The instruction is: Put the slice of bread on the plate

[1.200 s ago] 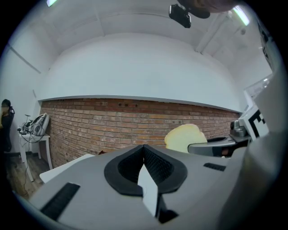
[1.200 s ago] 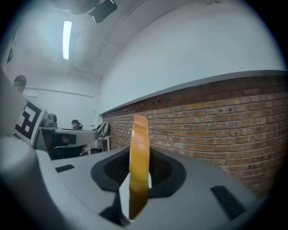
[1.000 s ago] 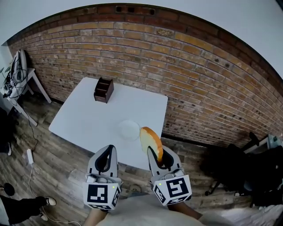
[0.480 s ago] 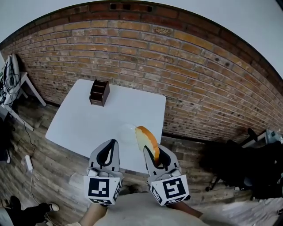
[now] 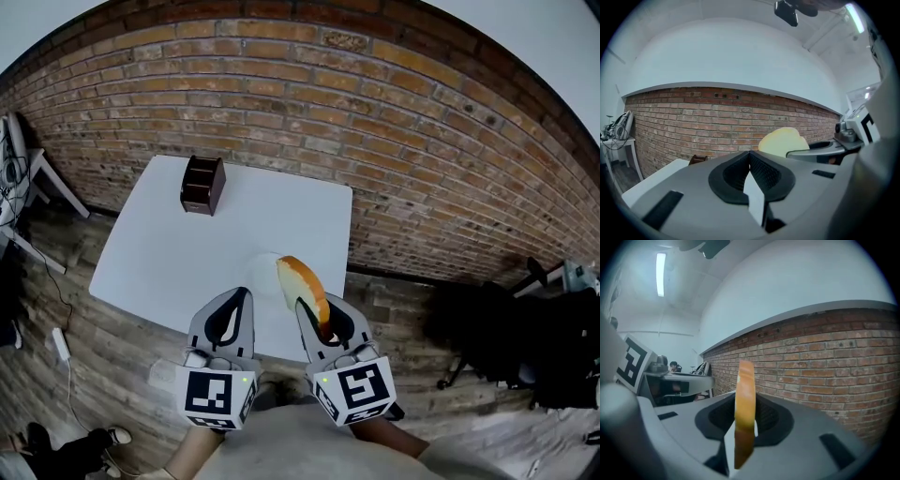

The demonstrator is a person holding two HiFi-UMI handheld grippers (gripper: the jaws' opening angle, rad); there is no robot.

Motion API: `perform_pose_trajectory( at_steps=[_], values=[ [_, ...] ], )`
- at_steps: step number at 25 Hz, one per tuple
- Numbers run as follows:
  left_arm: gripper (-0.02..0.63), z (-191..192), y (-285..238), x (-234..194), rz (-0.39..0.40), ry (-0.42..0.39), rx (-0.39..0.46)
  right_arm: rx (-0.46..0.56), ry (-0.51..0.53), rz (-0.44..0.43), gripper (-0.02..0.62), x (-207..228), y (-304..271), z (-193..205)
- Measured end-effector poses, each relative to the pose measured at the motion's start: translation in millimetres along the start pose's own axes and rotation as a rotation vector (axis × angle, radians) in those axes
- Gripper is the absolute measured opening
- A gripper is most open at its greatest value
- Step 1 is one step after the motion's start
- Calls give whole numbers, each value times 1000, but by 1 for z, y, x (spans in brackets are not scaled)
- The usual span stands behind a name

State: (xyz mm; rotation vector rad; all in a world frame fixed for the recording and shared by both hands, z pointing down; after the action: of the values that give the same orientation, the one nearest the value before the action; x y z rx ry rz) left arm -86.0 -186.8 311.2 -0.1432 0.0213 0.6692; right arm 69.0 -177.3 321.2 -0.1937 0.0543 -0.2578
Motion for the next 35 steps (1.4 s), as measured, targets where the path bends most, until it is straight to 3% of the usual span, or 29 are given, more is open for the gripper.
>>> perform_pose_trajectory(
  at_steps=[21,35],
  values=[
    [11,27,-26,-31,-17,19,-95,-98,35,-47,94,-10,-78,40],
    [11,45,-28,-45,-68,49,-144,-293,-19,-118,94,-10,-136,101]
  ],
)
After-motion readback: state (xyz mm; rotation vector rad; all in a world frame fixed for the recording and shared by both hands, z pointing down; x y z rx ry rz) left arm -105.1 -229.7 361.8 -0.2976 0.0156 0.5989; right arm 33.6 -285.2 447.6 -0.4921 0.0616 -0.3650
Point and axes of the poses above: the fingertips, and each gripper's own axes: y backward along the fingers, x to its right, z out of its underside, the point moved 7 cm from there along y, backward along the fingers, and after that the axes turned 13 degrees about z, right-handed, at the moved point
